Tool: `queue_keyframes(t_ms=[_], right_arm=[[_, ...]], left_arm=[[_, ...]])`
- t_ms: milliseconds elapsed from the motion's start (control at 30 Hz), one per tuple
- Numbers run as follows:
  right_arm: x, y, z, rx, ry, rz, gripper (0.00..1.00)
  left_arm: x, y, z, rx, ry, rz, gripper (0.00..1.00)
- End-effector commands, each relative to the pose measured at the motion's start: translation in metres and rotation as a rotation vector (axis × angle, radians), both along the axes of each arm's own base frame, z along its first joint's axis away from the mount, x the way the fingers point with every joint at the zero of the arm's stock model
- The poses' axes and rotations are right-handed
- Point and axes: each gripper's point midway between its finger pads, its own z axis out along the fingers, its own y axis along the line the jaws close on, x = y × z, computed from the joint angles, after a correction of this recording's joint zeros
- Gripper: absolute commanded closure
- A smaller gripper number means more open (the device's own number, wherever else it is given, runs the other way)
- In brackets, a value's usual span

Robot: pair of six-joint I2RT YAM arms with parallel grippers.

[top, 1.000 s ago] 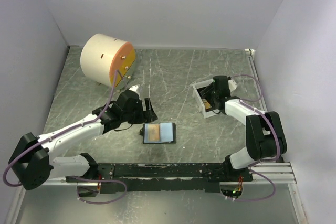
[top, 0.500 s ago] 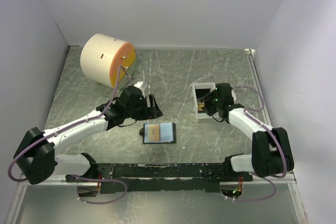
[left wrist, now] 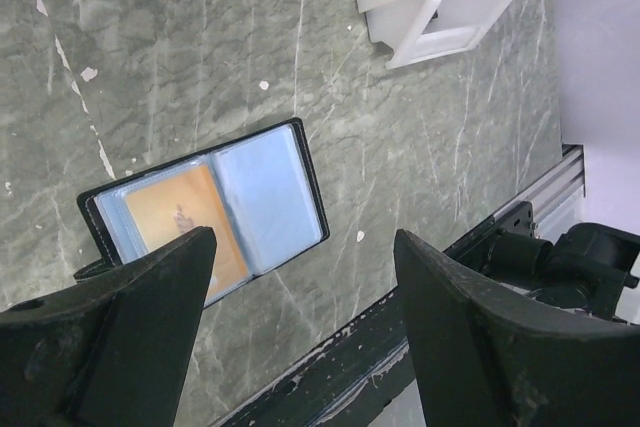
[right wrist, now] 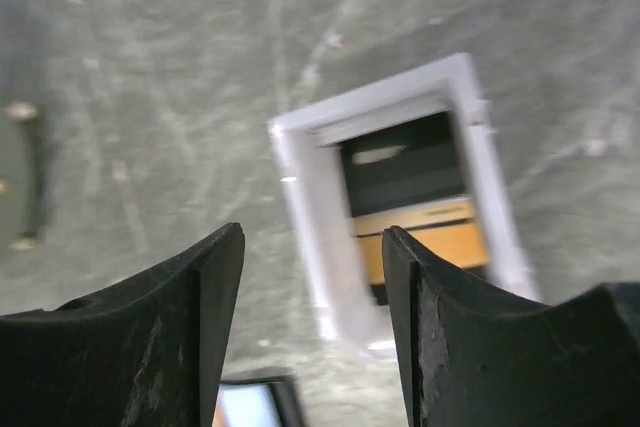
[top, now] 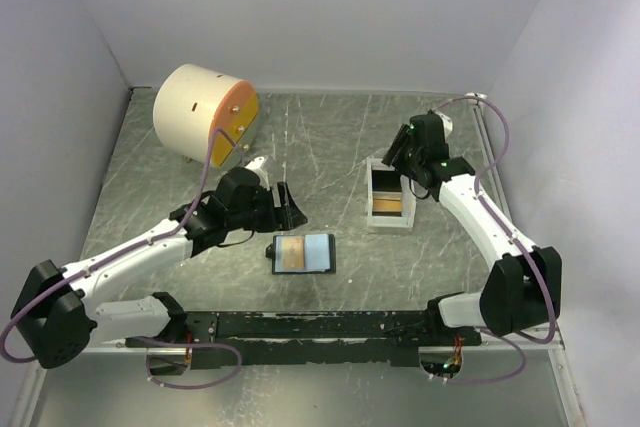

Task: Put the credit cards into the card holder
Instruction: Adjust the storage box at the center of the board.

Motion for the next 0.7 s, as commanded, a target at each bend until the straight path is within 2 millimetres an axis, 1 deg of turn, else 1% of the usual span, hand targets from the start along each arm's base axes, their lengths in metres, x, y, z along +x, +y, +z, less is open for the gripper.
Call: queue_keyframes(t_ms=[0, 67, 133, 267, 333, 433, 567, 667], right_arm=[[-0.037, -0.06, -0.039, -0.367, 0.214, -0.032, 0.42], [-0.041, -0.074, -0.045, -0.424, 0.249, -0.084, 0.42], [-0.04, -0.08, -0.047, -0.451, 0.262, -0.116, 0.42], [-0.035, -0.067, -0.061, -0.382, 0.246, -0.077, 0.41], [-0.042, -0.06, -0.079, -0.341, 0.283, -0.052, 0.41], [-0.052, -0.055, -0.097, -0.309, 0.334, -0.052, 0.41], [-0.061, -0.053, -0.106, -0.286, 0.354, -0.046, 0.42], [-0.066, -0.043, -0.108, -0.232, 0.346, -0.02, 0.45]], left_arm=[[-0.003, 0.016, 0.002, 0.048, -0.027, 0.01, 0.16], [-0.005, 0.021, 0.002, 0.065, -0.033, 0.015, 0.16], [-0.005, 0.024, 0.002, 0.071, -0.04, 0.018, 0.16], [-0.008, 0.025, 0.002, 0.067, -0.044, 0.016, 0.16], [-0.009, 0.026, 0.0, 0.065, -0.041, 0.017, 0.15], [-0.01, 0.028, 0.001, 0.054, -0.046, 0.026, 0.15], [-0.01, 0.028, 0.001, 0.038, -0.051, 0.033, 0.15], [-0.01, 0.025, 0.0, 0.029, -0.052, 0.025, 0.15]])
